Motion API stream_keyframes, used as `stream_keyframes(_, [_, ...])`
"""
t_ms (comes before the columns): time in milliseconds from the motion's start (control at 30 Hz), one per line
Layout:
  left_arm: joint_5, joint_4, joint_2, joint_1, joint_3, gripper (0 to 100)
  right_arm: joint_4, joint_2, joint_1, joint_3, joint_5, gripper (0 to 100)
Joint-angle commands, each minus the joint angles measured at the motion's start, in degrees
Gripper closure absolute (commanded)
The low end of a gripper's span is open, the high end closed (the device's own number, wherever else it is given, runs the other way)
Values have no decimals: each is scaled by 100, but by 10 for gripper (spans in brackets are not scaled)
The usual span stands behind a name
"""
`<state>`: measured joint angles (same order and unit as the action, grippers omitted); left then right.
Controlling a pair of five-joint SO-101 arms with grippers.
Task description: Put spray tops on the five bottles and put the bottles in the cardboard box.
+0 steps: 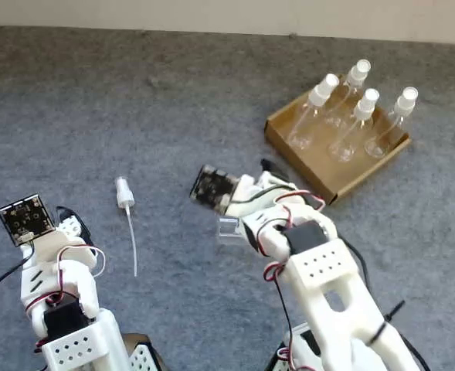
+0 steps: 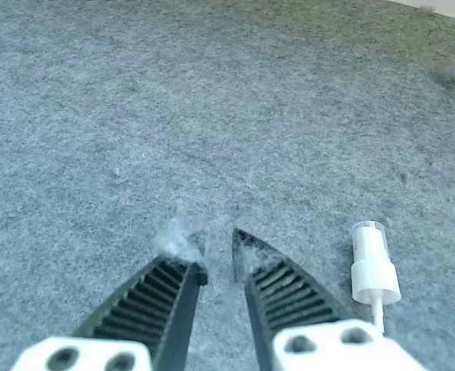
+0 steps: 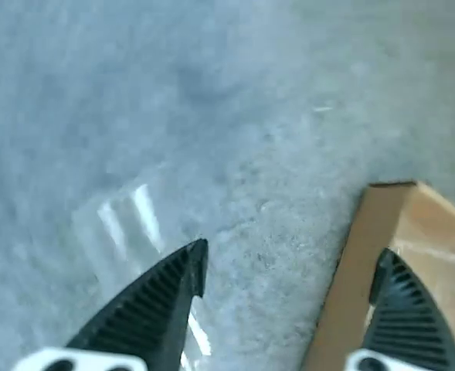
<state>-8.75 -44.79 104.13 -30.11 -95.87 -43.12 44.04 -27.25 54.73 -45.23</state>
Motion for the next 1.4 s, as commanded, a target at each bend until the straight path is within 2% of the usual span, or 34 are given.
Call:
stream_keyframes(0, [62, -18, 31, 110, -110, 993, 75, 541, 40, -101, 1644, 695])
stream_keyframes(67, [62, -18, 31, 110, -110, 993, 75, 725, 57, -84, 2426, 695])
stream_keyframes(133, [62, -18, 22, 110, -110, 993, 75, 884, 66, -84, 2875, 695])
stream_keyframes(533, [62, -18, 22, 110, -110, 993, -497, 3046, 75, 1508, 2963, 695])
stream_keyframes(600, [62, -18, 22, 110, -110, 993, -637, 3380, 110, 1596, 3411, 695])
stream_keyframes(700, [62, -18, 22, 110, -110, 993, -1165, 3433, 189, 1314, 4466, 695])
stream_keyframes(900, [62, -18, 22, 110, -110, 993, -2035, 2378, 198, 136, 5767, 693])
stream_keyframes(1167, [62, -132, 31, 110, -110, 993, -3231, -514, 198, -2062, 8053, 691])
stream_keyframes(1367, [62, -132, 31, 110, -110, 993, -3371, -1789, 163, -3125, 8897, 691])
